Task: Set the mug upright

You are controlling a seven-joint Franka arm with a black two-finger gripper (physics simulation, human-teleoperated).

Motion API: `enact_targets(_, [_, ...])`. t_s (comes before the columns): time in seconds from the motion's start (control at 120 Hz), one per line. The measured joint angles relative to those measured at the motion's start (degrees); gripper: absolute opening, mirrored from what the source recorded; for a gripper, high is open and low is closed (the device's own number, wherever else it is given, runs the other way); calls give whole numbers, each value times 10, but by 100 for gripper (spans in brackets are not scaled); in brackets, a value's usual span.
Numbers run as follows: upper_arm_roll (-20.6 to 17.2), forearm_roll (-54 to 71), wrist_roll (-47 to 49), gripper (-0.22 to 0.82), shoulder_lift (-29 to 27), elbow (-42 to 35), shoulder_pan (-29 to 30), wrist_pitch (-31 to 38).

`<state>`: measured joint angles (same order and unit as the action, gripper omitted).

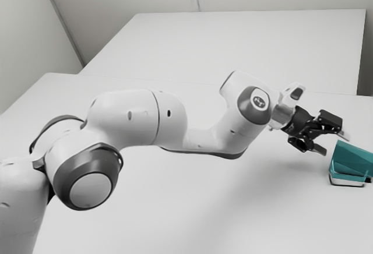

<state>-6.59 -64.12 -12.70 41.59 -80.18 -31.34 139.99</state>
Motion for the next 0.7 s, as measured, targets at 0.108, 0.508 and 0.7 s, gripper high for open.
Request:
enact_targets(0.108, [0,-2,-19,60,14,17,-4,3])
enact_targets(0.508, [-4,-59,-63,60,61,63,-5,-72])
enact_targets(0.7, [-4,-74,-78,54,73,90,-6,-100])
